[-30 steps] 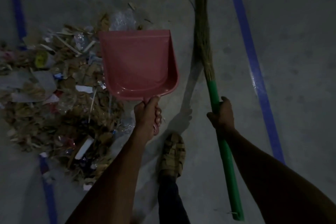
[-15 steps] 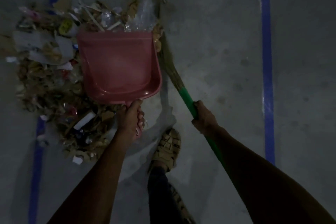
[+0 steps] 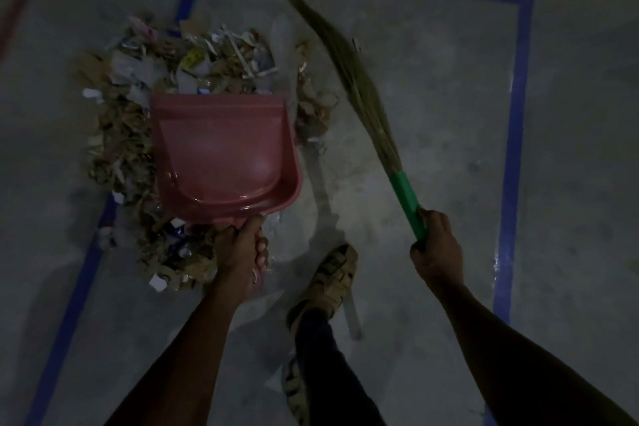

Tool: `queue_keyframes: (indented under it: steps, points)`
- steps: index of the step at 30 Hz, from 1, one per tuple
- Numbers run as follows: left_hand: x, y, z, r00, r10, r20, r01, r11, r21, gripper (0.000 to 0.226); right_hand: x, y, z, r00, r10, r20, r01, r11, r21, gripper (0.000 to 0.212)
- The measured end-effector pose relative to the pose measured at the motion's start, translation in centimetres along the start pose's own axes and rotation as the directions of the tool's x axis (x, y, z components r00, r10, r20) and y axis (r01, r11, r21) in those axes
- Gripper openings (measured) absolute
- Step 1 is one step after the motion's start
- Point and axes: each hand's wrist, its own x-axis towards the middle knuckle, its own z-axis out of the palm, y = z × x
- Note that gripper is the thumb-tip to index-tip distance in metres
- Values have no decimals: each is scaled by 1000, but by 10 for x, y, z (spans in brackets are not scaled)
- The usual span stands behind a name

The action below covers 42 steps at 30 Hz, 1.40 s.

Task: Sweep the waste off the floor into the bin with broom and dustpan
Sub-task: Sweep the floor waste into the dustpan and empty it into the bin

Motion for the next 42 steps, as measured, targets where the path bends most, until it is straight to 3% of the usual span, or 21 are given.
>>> queue_keyframes:
  steps: [7,17,26,30,36,42]
  points:
    - [52,22,54,1000,-2,31,2,1000,-8,38,75,-5,15,997,81,-2,-81,990,-119,72]
    - [114,56,145,992,-83,93,77,995,66,39,194,-28,24,994,99,-47,-100,995,-20,72]
    - [151,83,164,986,-149,78,139,983,123,45,292,-48,27,948,238,211,-243,970,-6,74]
    - [166,95,159,983,-166,79,154,979,131,48,301,-71,35,957,147,252,-157,987,21,72]
    - [163,118,141,990,-136,49,132,988,75,44,278,-97,45,911,-25,412,34,999,-16,73]
    - [177,138,94,988,-153,7,153,987,51,44,256,-133,28,978,-129,163,103,982,159,74]
